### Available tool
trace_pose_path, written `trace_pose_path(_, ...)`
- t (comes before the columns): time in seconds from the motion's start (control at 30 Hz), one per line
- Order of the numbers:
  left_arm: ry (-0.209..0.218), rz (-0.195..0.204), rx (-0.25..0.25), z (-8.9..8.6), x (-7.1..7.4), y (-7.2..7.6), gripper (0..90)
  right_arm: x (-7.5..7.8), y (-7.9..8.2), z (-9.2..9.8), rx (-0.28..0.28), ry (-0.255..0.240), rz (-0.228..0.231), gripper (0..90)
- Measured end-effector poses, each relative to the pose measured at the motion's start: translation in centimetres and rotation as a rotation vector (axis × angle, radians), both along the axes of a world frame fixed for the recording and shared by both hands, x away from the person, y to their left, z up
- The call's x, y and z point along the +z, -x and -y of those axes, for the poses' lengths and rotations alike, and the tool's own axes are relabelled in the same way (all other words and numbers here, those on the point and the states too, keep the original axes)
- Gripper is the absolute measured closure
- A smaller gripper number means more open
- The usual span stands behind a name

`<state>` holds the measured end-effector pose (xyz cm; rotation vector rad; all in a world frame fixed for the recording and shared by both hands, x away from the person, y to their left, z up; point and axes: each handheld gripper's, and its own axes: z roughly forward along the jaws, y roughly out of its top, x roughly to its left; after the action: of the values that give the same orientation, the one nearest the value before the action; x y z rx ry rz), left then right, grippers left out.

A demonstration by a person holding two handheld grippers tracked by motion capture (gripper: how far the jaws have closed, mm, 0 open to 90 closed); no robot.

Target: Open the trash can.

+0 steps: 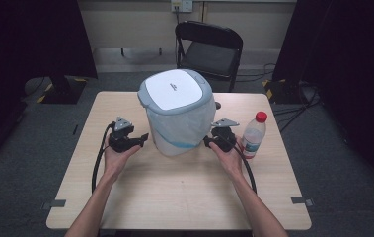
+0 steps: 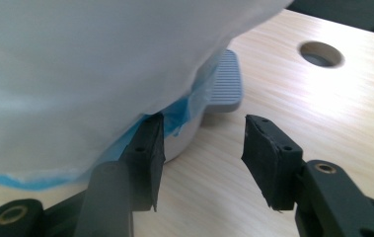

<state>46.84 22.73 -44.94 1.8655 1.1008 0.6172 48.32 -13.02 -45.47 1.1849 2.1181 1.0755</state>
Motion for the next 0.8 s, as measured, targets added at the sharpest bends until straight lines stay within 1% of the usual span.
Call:
trace_pose_path(0.03,0.000,0.000,0.000,0.0,0.0,0.0,30.1,0.1,0.0,-0.3,0.007,0.000,-0.001,50.3)
trace_pose_path(0.07,-0.005,0.004,0.013,-0.3,0.0,0.0,30.1,0.2,-0.1,-0.7,0.031,-0.014,0.001,49.8)
trace_pose_path(0.1,-0.001,0.007,0.030,-0.9,0.1,0.0,30.1,0.2,0.0,-1.0,0.049,-0.016,0.001,49.3)
trace_pose_path(0.13,0.014,0.005,0.040,-1.1,0.1,0.0,30.0,0.3,0.0,-1.5,0.066,-0.009,-0.002,48.5)
trace_pose_path(0.17,0.014,0.005,0.040,-1.1,0.1,0.0,29.7,0.3,0.0,-1.5,0.066,-0.009,-0.002,48.5)
trace_pose_path(0.2,0.022,0.003,0.049,-1.3,0.2,0.0,29.6,0.4,0.0,-1.9,0.074,-0.001,-0.003,48.5)
trace_pose_path(0.23,0.017,0.008,0.046,-1.1,0.2,0.0,29.3,0.4,0.0,-1.9,0.071,-0.004,-0.014,48.6)
trace_pose_path(0.27,0.012,0.013,0.038,-0.9,0.2,0.0,29.3,0.3,0.0,-1.8,0.064,0.002,-0.029,49.0)
trace_pose_path(0.3,0.007,0.016,0.031,-0.8,0.2,-0.1,29.4,0.2,0.0,-1.6,0.046,0.016,-0.046,49.2)
trace_pose_path(0.33,0.002,0.024,0.033,-0.6,0.2,-0.2,30.2,0.0,0.0,-1.5,0.025,0.029,-0.059,49.4)
trace_pose_path(0.37,0.009,0.042,0.045,-0.3,0.1,-0.4,31.6,-0.2,-0.1,-1.2,0.010,0.032,-0.064,49.7)
trace_pose_path(0.4,0.001,0.030,0.036,-0.3,0.2,-0.8,33.2,-0.4,-0.2,-0.9,-0.011,0.049,-0.071,49.7)
trace_pose_path(0.43,0.001,0.030,0.036,-0.3,0.2,-0.8,33.3,-0.4,-0.2,-0.9,-0.011,0.049,-0.071,49.7)
trace_pose_path(0.47,-0.002,0.016,0.036,-0.2,0.3,-1.7,33.3,-0.6,-0.3,-0.4,-0.040,0.060,-0.072,49.3)
trace_pose_path(0.5,0.005,0.018,0.040,-0.1,0.4,-1.9,33.6,-0.6,-0.3,-0.2,-0.059,0.057,-0.071,49.3)
trace_pose_path(0.53,0.017,0.010,0.036,0.0,0.6,-2.3,33.6,-0.5,-0.4,-0.1,-0.071,0.058,-0.067,49.3)
trace_pose_path(0.57,0.006,0.006,0.044,0.0,0.8,-2.6,34.2,-0.5,-0.4,0.0,-0.080,0.062,-0.056,48.8)
trace_pose_path(0.6,-0.001,0.028,0.052,0.1,0.8,-2.7,34.5,-0.5,-0.5,0.0,-0.087,0.077,-0.043,48.4)
trace_pose_path(0.63,-0.001,0.028,0.052,0.1,0.8,-2.7,35.9,-0.5,-0.5,0.0,-0.087,0.077,-0.043,48.4)
trace_pose_path(0.67,-0.003,0.040,0.057,0.0,0.9,-2.9,35.9,-0.5,-0.6,0.2,-0.101,0.077,-0.035,48.3)
trace_pose_path(0.7,0.012,0.006,0.068,-0.2,0.8,-3.4,36.0,-0.4,-0.9,0.2,-0.124,0.079,-0.026,46.9)
trace_pose_path(0.73,0.007,0.004,0.080,-0.2,0.8,-3.7,36.2,-0.4,-1.0,0.1,-0.143,0.081,-0.021,46.8)
trace_pose_path(0.77,0.007,0.004,0.080,-0.2,0.8,-3.7,36.5,-0.4,-1.0,0.1,-0.143,0.081,-0.021,46.8)
trace_pose_path(0.8,-0.002,0.017,0.090,-0.2,0.9,-4.2,37.6,-0.2,-1.3,-0.2,-0.156,0.107,0.017,46.4)
